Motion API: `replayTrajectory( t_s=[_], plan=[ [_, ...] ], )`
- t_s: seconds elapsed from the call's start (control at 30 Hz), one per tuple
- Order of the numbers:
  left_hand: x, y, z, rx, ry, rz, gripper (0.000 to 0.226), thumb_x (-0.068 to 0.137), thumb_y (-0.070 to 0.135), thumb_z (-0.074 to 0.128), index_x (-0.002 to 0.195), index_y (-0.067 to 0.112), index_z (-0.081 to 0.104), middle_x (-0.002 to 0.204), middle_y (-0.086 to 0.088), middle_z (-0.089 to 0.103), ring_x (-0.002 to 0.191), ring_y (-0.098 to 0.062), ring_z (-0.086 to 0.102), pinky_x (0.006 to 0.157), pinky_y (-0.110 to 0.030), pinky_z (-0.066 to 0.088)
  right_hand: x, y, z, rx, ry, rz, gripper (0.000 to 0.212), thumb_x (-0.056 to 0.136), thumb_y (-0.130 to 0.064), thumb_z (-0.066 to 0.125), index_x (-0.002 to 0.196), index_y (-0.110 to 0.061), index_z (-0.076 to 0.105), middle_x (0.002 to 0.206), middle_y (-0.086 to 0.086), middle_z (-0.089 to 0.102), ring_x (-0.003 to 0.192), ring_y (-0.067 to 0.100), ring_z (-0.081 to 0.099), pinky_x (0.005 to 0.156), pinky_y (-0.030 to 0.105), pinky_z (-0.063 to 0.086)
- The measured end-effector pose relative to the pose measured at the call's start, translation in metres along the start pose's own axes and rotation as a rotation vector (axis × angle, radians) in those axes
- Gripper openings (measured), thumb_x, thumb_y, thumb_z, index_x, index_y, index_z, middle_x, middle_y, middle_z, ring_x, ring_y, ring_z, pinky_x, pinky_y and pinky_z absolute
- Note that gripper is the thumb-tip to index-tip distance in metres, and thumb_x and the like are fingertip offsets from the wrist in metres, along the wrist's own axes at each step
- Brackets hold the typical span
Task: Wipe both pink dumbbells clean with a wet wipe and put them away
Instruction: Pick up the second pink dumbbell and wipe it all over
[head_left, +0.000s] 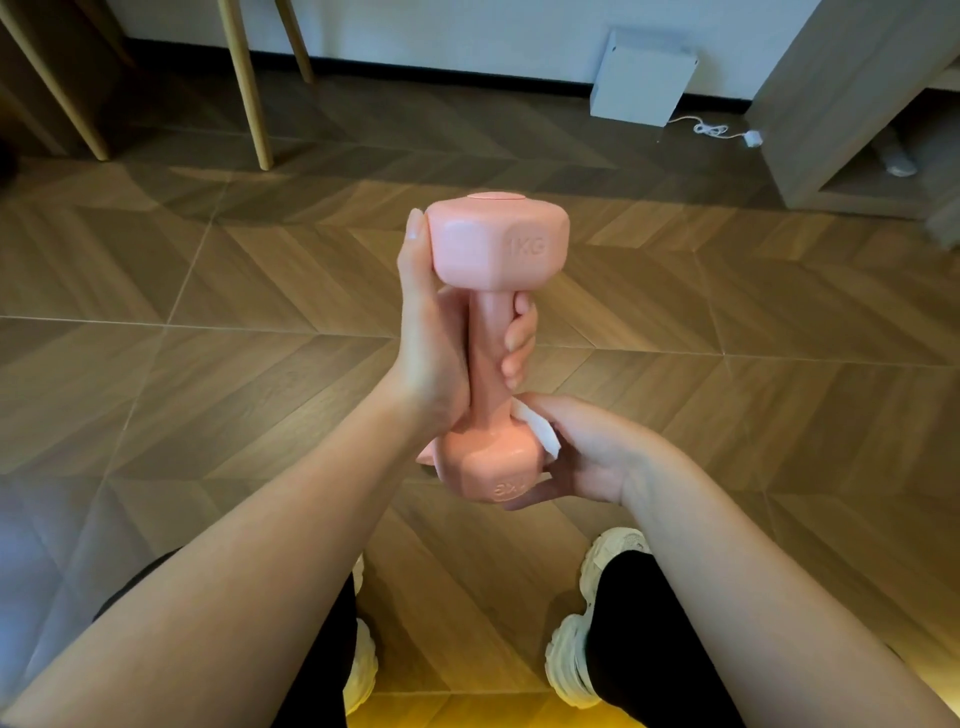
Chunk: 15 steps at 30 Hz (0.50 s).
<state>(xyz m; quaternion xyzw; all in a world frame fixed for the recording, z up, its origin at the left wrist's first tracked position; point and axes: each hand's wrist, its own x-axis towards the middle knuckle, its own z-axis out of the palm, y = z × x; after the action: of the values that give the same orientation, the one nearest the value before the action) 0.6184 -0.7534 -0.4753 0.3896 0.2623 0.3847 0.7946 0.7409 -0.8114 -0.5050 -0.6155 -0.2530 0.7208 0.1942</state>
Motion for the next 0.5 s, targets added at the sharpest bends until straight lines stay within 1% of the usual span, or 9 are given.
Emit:
replayTrajectory(
  t_s=[0.07, 0.13, 0.2, 0.23, 0.3, 0.37, 0.43, 0.47, 0.5],
  plan=[
    [0.0, 0.002, -0.002, -0.042, -0.067, -0.013, 0.086, 0.084, 0.08, 0.003, 0.066, 0.008, 0.047, 0.051, -0.006, 0.039, 0.04, -0.021, 0.032, 0.042, -0.026, 0.032, 0.0, 0.0, 0.001, 0.028, -0.04, 0.016, 0.023, 0.094, -0.036, 0.056, 0.094, -0.019, 0.071, 0.085, 0.004, 0.069, 0.082, 0.023, 0.064, 0.08, 0.046, 0.058],
    [0.0, 0.002, -0.002, -0.031, -0.096, -0.029, 0.086, 0.084, 0.08, 0.004, 0.068, 0.008, 0.047, 0.051, -0.008, 0.038, 0.04, -0.022, 0.032, 0.043, -0.028, 0.03, 0.002, 0.0, 0.008, -0.002, -0.012, 0.037, 0.023, 0.094, -0.038, 0.057, 0.091, -0.019, 0.07, 0.083, 0.002, 0.07, 0.078, 0.019, 0.065, 0.072, 0.036, 0.058],
    [-0.001, 0.0, -0.001, 0.027, -0.088, -0.056, 0.085, 0.084, 0.08, 0.006, 0.068, 0.007, 0.047, 0.052, -0.009, 0.037, 0.041, -0.021, 0.032, 0.046, -0.031, 0.028, 0.001, -0.002, 0.015, -0.045, 0.129, -0.011, 0.026, 0.096, -0.029, 0.056, 0.074, -0.018, 0.063, 0.063, -0.003, 0.065, 0.058, 0.01, 0.061, 0.067, 0.031, 0.054],
    [-0.001, -0.002, 0.0, 0.064, -0.073, -0.076, 0.085, 0.084, 0.08, 0.007, 0.068, 0.007, 0.048, 0.052, -0.009, 0.037, 0.042, -0.021, 0.031, 0.047, -0.031, 0.027, 0.002, -0.004, 0.016, -0.033, 0.238, -0.051, 0.031, 0.096, -0.025, 0.056, 0.066, -0.018, 0.057, 0.058, -0.004, 0.062, 0.054, 0.009, 0.058, 0.068, 0.032, 0.052],
    [-0.001, -0.006, -0.002, 0.16, -0.054, -0.117, 0.084, 0.084, 0.079, 0.012, 0.066, 0.006, 0.048, 0.052, -0.008, 0.038, 0.045, -0.021, 0.031, 0.049, -0.033, 0.025, 0.008, -0.005, 0.006, 0.08, 0.454, -0.159, 0.03, 0.093, -0.018, 0.062, 0.064, -0.016, 0.055, 0.068, 0.001, 0.063, 0.061, 0.014, 0.057, 0.071, 0.032, 0.05],
    [0.0, -0.011, -0.005, 0.337, -0.042, -0.116, 0.079, 0.084, 0.076, 0.016, 0.061, 0.007, 0.046, 0.053, -0.009, 0.04, 0.048, -0.022, 0.032, 0.05, -0.034, 0.026, 0.007, -0.006, -0.011, 0.179, 0.642, -0.341, 0.024, 0.091, -0.017, 0.066, 0.068, -0.014, 0.06, 0.073, 0.002, 0.059, 0.061, 0.013, 0.049, 0.061, 0.025, 0.041],
    [-0.002, -0.015, -0.006, 0.53, 0.003, -0.128, 0.076, 0.082, 0.077, 0.021, 0.058, 0.009, 0.047, 0.054, -0.009, 0.042, 0.051, -0.022, 0.035, 0.051, -0.034, 0.029, -0.003, -0.01, -0.026, 0.201, 0.76, -0.526, 0.018, 0.091, -0.016, 0.064, 0.073, -0.015, 0.064, 0.07, 0.0, 0.05, 0.062, 0.009, 0.04, 0.056, 0.023, 0.033],
    [-0.005, -0.018, -0.007, 0.607, 0.048, -0.16, 0.076, 0.077, 0.08, 0.025, 0.06, 0.01, 0.048, 0.054, -0.007, 0.043, 0.052, -0.021, 0.037, 0.053, -0.034, 0.03, -0.008, -0.011, -0.032, 0.207, 0.795, -0.606, 0.02, 0.091, -0.015, 0.063, 0.071, -0.014, 0.063, 0.068, -0.003, 0.046, 0.062, 0.007, 0.038, 0.055, 0.02, 0.032],
    [-0.007, -0.021, -0.009, 0.673, 0.083, -0.188, 0.075, 0.071, 0.082, 0.029, 0.061, 0.01, 0.049, 0.053, -0.003, 0.044, 0.052, -0.019, 0.037, 0.054, -0.034, 0.031, -0.015, -0.012, -0.036, 0.202, 0.817, -0.68, 0.027, 0.09, -0.013, 0.063, 0.064, -0.015, 0.058, 0.063, -0.007, 0.041, 0.06, 0.006, 0.035, 0.054, 0.018, 0.029]
  ],
)
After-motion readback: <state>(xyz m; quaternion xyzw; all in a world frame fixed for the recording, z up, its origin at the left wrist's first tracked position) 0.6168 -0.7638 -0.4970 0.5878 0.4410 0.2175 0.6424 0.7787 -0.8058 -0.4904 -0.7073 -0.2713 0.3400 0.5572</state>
